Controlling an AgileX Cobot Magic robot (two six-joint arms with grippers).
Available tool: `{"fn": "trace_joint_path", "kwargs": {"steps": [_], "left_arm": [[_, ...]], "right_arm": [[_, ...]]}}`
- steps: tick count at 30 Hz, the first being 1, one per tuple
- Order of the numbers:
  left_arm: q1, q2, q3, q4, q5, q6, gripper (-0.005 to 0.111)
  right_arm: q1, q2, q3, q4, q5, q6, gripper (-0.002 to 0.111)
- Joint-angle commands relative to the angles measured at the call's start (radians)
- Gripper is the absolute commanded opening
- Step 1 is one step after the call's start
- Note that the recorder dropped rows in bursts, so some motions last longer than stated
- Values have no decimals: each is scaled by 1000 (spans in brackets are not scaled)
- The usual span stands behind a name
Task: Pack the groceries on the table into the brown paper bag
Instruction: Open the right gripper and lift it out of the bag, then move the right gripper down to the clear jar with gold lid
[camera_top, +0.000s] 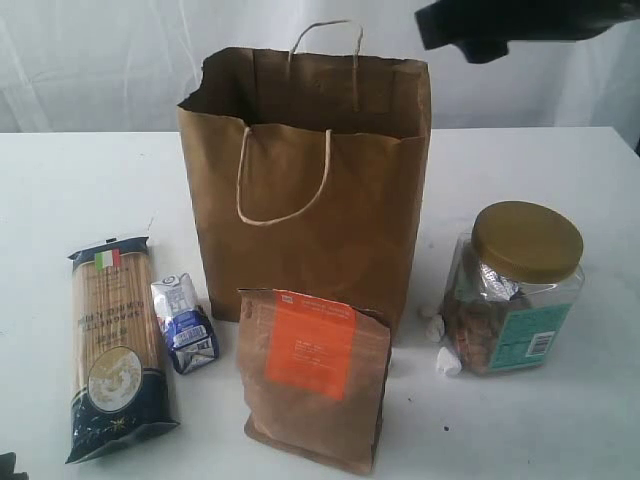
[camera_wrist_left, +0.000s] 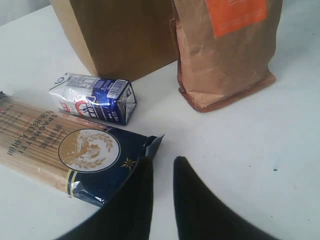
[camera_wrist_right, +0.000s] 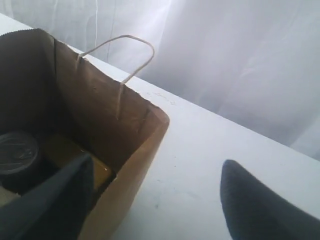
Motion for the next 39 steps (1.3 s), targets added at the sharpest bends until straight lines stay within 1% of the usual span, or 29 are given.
{"fn": "trace_joint_path", "kwargs": {"steps": [1, 6, 11, 14, 17, 18, 22, 24, 25, 29, 31, 34, 36, 37, 39], "left_arm": [[-6, -5, 3, -3, 5, 1, 21], [-6, -5, 3, -3, 5, 1, 21], [-6, -5, 3, -3, 5, 1, 21], [-6, -5, 3, -3, 5, 1, 21], [-6, -5, 3, -3, 5, 1, 21], [-6, -5, 3, -3, 5, 1, 21], [-6, -5, 3, -3, 5, 1, 21], [-6, -5, 3, -3, 5, 1, 21], [-6, -5, 3, -3, 5, 1, 21], [-6, -5, 3, -3, 5, 1, 21], [-6, -5, 3, -3, 5, 1, 21], [-6, -5, 3, -3, 5, 1, 21], [-6, -5, 3, -3, 5, 1, 21], [-6, -5, 3, -3, 5, 1, 21], [-6, -5, 3, -3, 5, 1, 21]], "right_arm": [[-3, -100, 53, -27, 81, 41, 66], [-3, -181, 115, -19, 212, 38, 66], [-3, -205, 173, 127, 292, 32, 67], [-3, -205, 208, 177, 290, 30, 73], [-3, -203, 242, 174, 294, 38, 85], [-3, -203, 255, 174, 290, 38, 88], [-8, -171, 282, 183, 262, 66, 94], [-47, -128, 282, 214, 260, 66, 95], [-86, -100, 282, 236, 252, 71, 95], [-184, -32, 282, 264, 212, 74, 95], [-201, -11, 282, 274, 191, 74, 95], [-199, 12, 285, 289, 201, 64, 95], [-171, 14, 315, 289, 185, 61, 95], [-156, 7, 340, 289, 163, 61, 95], [-119, -33, 450, 300, 59, 63, 95]]}}
